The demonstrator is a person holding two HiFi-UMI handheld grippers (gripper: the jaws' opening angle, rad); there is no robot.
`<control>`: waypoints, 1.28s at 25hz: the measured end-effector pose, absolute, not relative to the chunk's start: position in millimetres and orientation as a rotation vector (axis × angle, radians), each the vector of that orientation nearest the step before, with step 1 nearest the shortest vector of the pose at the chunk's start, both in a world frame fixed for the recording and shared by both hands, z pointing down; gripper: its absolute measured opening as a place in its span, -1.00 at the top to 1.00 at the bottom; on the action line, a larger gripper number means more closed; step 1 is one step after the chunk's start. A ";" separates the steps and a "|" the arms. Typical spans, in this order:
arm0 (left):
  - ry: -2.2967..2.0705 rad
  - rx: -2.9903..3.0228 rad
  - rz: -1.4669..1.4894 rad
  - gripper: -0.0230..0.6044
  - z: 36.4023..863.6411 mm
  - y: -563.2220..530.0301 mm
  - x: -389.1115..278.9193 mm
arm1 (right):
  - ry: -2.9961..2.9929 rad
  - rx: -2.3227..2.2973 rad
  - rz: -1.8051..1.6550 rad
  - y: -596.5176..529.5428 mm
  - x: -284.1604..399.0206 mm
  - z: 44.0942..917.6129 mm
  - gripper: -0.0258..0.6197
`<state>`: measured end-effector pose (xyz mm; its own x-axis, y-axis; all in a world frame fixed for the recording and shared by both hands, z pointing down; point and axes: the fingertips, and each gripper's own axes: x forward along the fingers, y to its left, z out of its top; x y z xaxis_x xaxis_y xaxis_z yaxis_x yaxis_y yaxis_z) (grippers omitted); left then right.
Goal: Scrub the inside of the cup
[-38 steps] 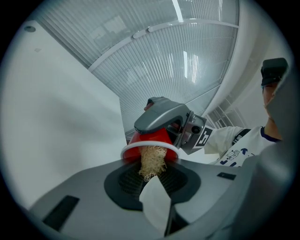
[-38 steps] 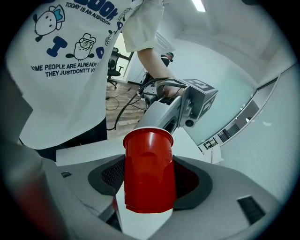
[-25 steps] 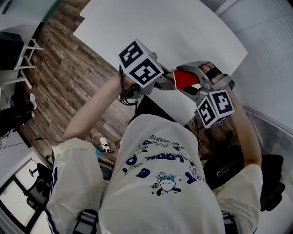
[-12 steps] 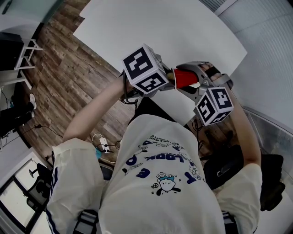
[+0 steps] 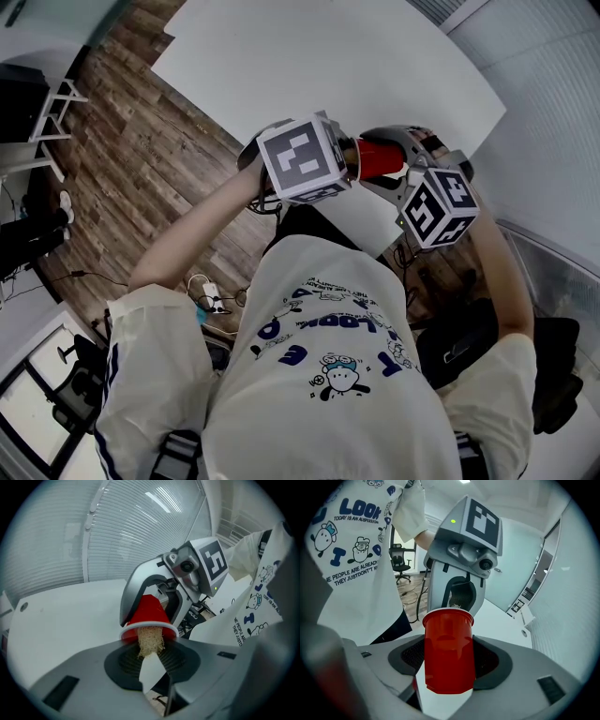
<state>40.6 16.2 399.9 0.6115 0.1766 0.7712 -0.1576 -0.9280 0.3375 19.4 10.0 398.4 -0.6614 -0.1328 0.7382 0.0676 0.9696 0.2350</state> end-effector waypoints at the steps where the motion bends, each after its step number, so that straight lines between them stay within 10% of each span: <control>1: 0.013 2.481 1.264 0.60 400.0 15.9 40.0 | -2.280 0.045 -0.286 9.5 18.9 398.0 0.03; 32: -0.036 2.934 1.910 0.60 414.2 9.8 37.3 | -2.402 -0.005 0.199 14.3 17.8 405.3 0.03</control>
<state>37.3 9.8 414.2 0.4237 -0.2085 0.8815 0.1755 -0.9358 -0.3057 17.8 14.3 405.3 -0.7443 0.0587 0.6652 -0.0513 0.9882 -0.1447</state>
